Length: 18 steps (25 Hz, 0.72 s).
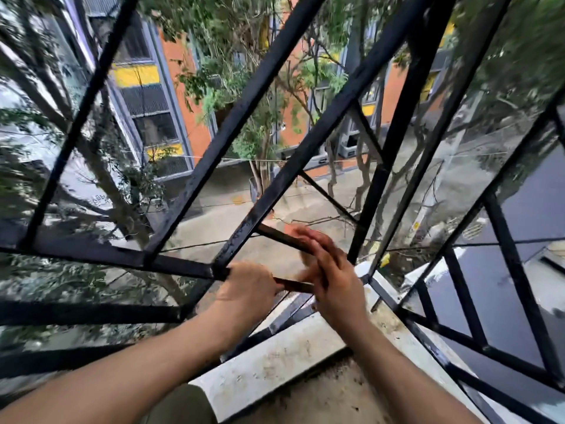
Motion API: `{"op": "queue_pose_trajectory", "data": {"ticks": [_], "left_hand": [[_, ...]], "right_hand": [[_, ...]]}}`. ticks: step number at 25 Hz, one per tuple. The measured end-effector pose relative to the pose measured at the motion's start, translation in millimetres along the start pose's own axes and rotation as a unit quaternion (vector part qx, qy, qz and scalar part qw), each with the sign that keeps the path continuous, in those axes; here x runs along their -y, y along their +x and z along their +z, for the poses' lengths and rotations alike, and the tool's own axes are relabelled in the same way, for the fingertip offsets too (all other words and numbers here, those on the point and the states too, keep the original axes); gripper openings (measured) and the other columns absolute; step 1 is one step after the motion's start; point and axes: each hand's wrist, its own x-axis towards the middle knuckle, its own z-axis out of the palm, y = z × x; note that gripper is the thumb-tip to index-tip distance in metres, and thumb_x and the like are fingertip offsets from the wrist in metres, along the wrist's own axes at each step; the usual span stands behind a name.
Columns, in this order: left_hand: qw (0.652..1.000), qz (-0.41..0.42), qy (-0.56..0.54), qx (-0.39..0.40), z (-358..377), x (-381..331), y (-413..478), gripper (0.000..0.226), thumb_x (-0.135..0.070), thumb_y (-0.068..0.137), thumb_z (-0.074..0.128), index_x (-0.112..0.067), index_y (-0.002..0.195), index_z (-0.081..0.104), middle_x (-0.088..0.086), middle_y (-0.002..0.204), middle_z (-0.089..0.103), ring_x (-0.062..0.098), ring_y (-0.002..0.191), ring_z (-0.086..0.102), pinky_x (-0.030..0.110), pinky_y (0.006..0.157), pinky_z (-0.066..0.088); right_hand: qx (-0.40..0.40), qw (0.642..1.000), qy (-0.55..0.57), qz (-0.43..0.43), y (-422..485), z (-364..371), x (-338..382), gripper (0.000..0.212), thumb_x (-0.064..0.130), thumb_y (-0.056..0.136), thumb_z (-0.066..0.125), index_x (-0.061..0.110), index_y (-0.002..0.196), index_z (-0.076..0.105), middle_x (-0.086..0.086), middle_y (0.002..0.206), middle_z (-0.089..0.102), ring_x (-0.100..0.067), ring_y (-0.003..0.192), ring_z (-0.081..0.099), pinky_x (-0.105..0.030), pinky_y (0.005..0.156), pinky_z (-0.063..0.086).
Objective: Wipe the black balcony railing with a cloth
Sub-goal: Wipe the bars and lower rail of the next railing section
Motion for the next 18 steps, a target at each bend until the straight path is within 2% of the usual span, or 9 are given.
{"op": "queue_pose_trajectory", "data": {"ticks": [2, 5, 9, 12, 13, 15, 16, 17, 18], "left_hand": [[0.999, -0.014, 0.004, 0.038, 16, -11, 6, 0.045, -0.048, 0.104, 0.044, -0.011, 0.106, 0.069, 0.01, 0.106, 0.07, 0.027, 0.096, 0.068, 0.031, 0.077, 0.042], [0.999, -0.023, 0.027, 0.031, 11, -20, 20, 0.046, -0.045, 0.107, 0.037, -0.012, 0.113, 0.068, 0.007, 0.113, 0.069, 0.028, 0.104, 0.065, 0.037, 0.091, 0.046], [0.997, -0.029, 0.04, 0.054, 28, -21, 20, 0.053, -0.057, 0.104, 0.036, -0.015, 0.115, 0.067, 0.006, 0.112, 0.067, 0.026, 0.101, 0.064, 0.033, 0.073, 0.035], [0.996, -0.026, 0.079, 0.01, 31, -23, 18, 0.053, -0.056, 0.104, 0.035, -0.015, 0.112, 0.067, 0.006, 0.108, 0.067, 0.026, 0.096, 0.063, 0.035, 0.071, 0.035], [0.996, -0.025, 0.083, 0.001, 32, -21, 19, 0.052, -0.055, 0.105, 0.034, -0.015, 0.11, 0.066, 0.006, 0.106, 0.067, 0.025, 0.094, 0.063, 0.034, 0.07, 0.034], [0.998, -0.011, 0.055, -0.02, 29, -21, 15, 0.05, -0.055, 0.105, 0.035, -0.015, 0.108, 0.066, 0.004, 0.103, 0.067, 0.023, 0.091, 0.063, 0.033, 0.067, 0.032], [0.997, -0.008, 0.069, -0.037, 30, -23, 13, 0.05, -0.055, 0.104, 0.035, -0.015, 0.108, 0.065, 0.004, 0.101, 0.067, 0.022, 0.088, 0.064, 0.031, 0.063, 0.03], [0.995, -0.008, 0.086, -0.042, 33, -22, 10, 0.051, -0.058, 0.103, 0.036, -0.015, 0.108, 0.064, 0.003, 0.099, 0.066, 0.021, 0.084, 0.063, 0.03, 0.057, 0.027], [0.996, -0.012, 0.084, -0.038, 35, -21, 8, 0.055, -0.061, 0.1, 0.038, -0.014, 0.11, 0.063, 0.004, 0.096, 0.065, 0.019, 0.08, 0.063, 0.029, 0.053, 0.023]], "right_hand": [[0.047, 0.986, -0.16, 0.003, -24, 1, -59, 0.086, 0.0, 0.09, 0.056, 0.037, 0.161, 0.025, 0.016, 0.168, 0.019, -0.033, 0.103, 0.062, -0.042, 0.066, 0.057], [0.005, 0.975, -0.218, 0.048, -58, 15, -83, 0.093, -0.014, 0.079, 0.057, 0.021, 0.161, 0.029, 0.001, 0.169, 0.022, -0.04, 0.102, 0.058, -0.043, 0.071, 0.055], [0.047, 0.968, -0.226, 0.093, -89, 56, -83, 0.104, -0.016, 0.062, 0.061, 0.02, 0.156, 0.032, -0.017, 0.146, 0.046, -0.045, 0.088, 0.057, -0.047, 0.056, 0.056], [0.157, 0.922, -0.354, -0.004, -54, 52, -114, 0.098, -0.005, 0.077, 0.058, 0.028, 0.162, 0.021, -0.011, 0.156, 0.038, -0.04, 0.086, 0.053, -0.042, 0.053, 0.046], [0.223, 0.907, -0.356, 0.033, -45, 55, -114, 0.089, 0.002, 0.084, 0.053, 0.029, 0.162, 0.021, -0.009, 0.157, 0.039, -0.039, 0.096, 0.055, -0.043, 0.06, 0.049], [0.266, 0.899, -0.292, 0.187, -39, 78, -112, 0.065, 0.016, 0.092, 0.05, 0.026, 0.155, 0.038, -0.008, 0.15, 0.048, -0.037, 0.119, 0.055, -0.04, 0.082, 0.053], [0.271, 0.897, -0.222, 0.27, -34, 84, -102, 0.051, 0.021, 0.092, 0.05, 0.023, 0.142, 0.054, -0.01, 0.14, 0.057, -0.038, 0.123, 0.056, -0.038, 0.088, 0.05], [0.249, 0.917, -0.111, 0.292, -25, 86, -89, 0.038, 0.022, 0.087, 0.047, 0.022, 0.12, 0.067, -0.01, 0.127, 0.064, -0.04, 0.122, 0.057, -0.036, 0.092, 0.045], [0.191, 0.949, 0.01, 0.25, -21, 90, -81, 0.033, 0.02, 0.079, 0.044, 0.023, 0.101, 0.07, -0.007, 0.118, 0.067, -0.04, 0.121, 0.059, -0.034, 0.098, 0.043]]}}
